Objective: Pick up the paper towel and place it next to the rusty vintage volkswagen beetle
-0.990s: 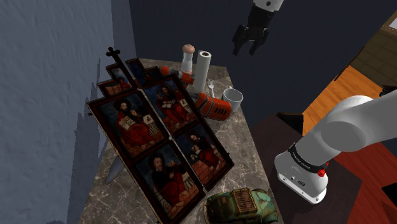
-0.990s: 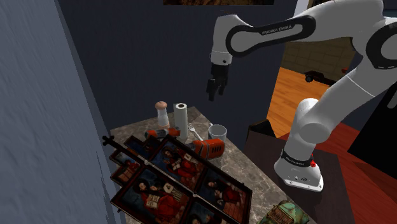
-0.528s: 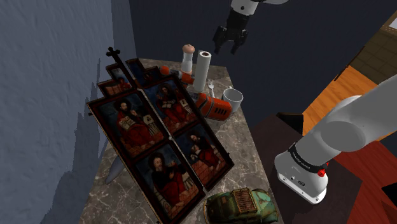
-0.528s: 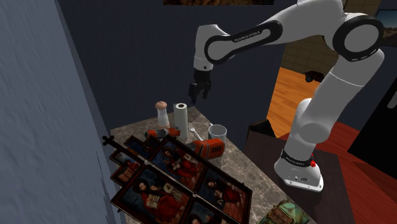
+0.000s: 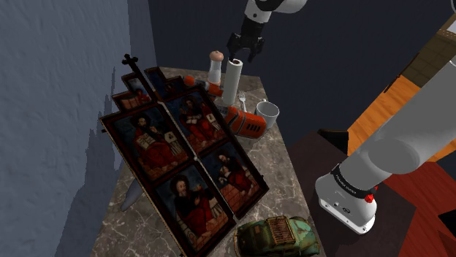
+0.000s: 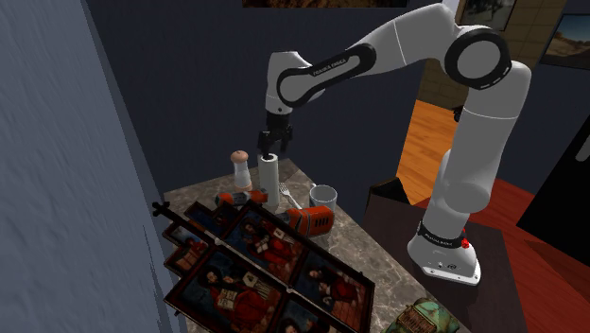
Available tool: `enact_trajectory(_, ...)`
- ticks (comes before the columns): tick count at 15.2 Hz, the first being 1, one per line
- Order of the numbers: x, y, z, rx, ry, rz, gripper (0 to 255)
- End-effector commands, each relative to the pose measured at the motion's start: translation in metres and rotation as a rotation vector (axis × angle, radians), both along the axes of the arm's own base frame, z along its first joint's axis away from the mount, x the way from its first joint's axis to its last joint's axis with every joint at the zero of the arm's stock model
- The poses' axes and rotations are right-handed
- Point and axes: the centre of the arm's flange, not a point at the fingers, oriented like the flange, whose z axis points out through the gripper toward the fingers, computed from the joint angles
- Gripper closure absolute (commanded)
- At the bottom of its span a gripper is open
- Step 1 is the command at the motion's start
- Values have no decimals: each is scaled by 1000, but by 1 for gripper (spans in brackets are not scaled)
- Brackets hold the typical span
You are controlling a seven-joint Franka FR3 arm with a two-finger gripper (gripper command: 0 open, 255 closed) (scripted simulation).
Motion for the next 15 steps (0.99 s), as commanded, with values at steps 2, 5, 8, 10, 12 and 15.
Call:
enact_trajectory(2,3,2,-15,1,-1,-1,0)
enact_trajectory(5,5,4,-31,1,-1,-1,0)
enact_trajectory(8,5,5,-34,1,-1,-1,0)
enact_trajectory(10,5,5,-34,1,-1,-1,0)
enact_trajectory(12,5,5,-34,1,-1,-1,0)
enact_trajectory(15,5,5,-34,1,-1,-1,255)
